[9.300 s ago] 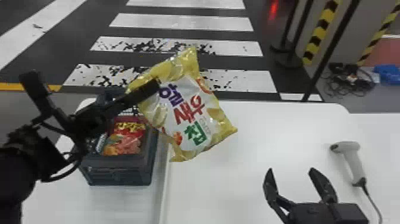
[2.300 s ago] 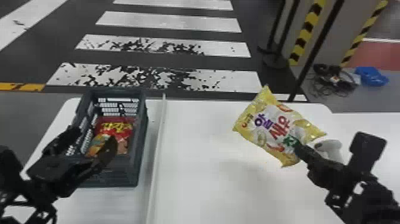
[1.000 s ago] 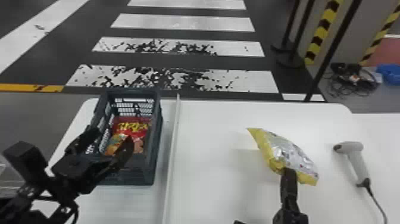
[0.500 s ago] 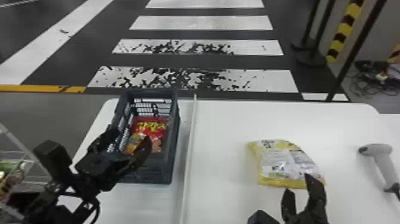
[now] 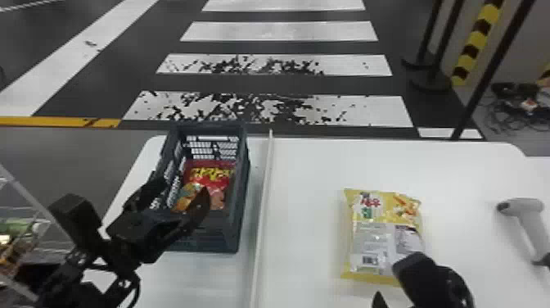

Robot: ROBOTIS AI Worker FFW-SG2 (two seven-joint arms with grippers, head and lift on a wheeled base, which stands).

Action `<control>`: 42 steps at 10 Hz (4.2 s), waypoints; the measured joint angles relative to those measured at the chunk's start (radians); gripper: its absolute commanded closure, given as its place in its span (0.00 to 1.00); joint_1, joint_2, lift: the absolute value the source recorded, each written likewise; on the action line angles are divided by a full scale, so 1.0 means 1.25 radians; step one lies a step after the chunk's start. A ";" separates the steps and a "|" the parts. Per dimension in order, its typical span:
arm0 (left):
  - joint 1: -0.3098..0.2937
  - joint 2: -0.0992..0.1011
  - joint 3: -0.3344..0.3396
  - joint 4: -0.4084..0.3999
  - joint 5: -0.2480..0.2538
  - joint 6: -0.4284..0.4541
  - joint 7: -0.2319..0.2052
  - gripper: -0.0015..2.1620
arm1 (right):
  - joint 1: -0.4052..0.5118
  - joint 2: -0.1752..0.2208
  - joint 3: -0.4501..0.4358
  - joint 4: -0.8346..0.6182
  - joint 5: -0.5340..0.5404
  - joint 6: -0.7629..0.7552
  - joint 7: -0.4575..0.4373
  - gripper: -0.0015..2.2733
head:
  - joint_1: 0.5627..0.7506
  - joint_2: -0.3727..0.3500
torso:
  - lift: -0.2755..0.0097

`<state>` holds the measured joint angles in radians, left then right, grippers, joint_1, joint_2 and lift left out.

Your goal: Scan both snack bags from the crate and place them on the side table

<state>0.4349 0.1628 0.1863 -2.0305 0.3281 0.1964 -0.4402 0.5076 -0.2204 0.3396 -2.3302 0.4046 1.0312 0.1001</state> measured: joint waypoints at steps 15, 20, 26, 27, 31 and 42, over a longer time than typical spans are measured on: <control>0.007 -0.009 0.003 0.000 -0.002 -0.001 -0.001 0.04 | -0.235 0.102 -0.215 0.371 -0.474 -0.382 0.229 0.99 | 0.70 0.74 | 0.63; 0.007 -0.007 0.003 0.002 -0.004 -0.001 -0.001 0.04 | -0.310 0.097 -0.212 0.510 -0.428 -0.382 0.230 0.99 | 0.70 0.71 | 0.63; 0.007 -0.006 0.000 0.002 -0.004 0.000 -0.001 0.04 | -0.288 0.091 -0.259 0.508 -0.391 -0.380 0.268 0.99 | 0.70 0.66 | 0.63; 0.006 -0.006 -0.001 0.003 -0.004 0.001 -0.001 0.04 | -0.285 0.091 -0.274 0.505 -0.383 -0.378 0.281 0.99 | 0.70 0.64 | 0.63; 0.005 -0.004 -0.002 0.004 -0.004 0.001 -0.001 0.04 | -0.278 0.089 -0.328 0.495 -0.356 -0.367 0.333 0.99 | 0.70 0.59 | 0.63; -0.004 -0.006 -0.005 0.021 -0.004 0.000 -0.001 0.04 | -0.161 0.090 -0.218 0.291 -0.274 -0.173 0.338 0.99 | 0.70 0.71 | 0.63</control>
<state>0.4296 0.1550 0.1804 -2.0043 0.3237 0.1958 -0.4418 0.3068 -0.1074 0.0673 -1.9666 0.0620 0.8151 0.5231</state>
